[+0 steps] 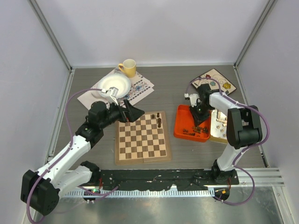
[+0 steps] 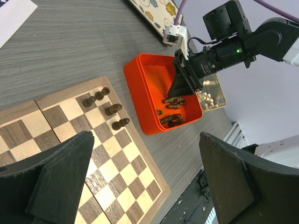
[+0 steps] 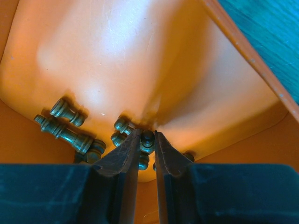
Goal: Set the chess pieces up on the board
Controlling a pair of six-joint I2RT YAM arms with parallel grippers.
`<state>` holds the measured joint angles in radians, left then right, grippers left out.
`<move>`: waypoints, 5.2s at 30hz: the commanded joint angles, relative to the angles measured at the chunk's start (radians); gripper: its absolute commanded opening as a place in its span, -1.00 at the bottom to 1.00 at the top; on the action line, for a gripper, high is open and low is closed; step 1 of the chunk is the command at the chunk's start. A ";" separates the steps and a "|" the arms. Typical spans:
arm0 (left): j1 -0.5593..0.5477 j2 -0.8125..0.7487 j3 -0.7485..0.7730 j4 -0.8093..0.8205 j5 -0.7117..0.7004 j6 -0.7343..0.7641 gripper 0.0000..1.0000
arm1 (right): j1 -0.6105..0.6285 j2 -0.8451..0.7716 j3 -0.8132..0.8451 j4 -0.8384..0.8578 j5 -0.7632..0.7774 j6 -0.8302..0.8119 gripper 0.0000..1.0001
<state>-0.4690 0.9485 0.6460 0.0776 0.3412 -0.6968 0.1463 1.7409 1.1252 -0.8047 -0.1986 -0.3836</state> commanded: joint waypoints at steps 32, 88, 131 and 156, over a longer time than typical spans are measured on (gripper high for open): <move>-0.295 0.396 0.204 0.255 0.199 0.187 0.80 | -0.045 -0.375 -0.050 0.153 -0.315 0.046 -0.91; -0.439 0.636 0.334 0.333 -0.162 0.444 -0.79 | -0.047 -0.534 -0.108 0.322 -0.792 0.414 -0.03; -0.439 0.627 0.307 0.412 -0.016 0.482 -0.79 | 0.036 -0.406 -0.084 0.245 -0.818 0.365 -0.42; -0.317 0.201 0.198 0.078 -0.027 0.462 0.85 | 0.139 -0.371 0.034 0.202 -0.621 0.170 -0.98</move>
<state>-0.8471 1.3228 0.8566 0.3111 0.3027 -0.2497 0.2459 1.3502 1.0935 -0.6056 -0.8978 -0.1314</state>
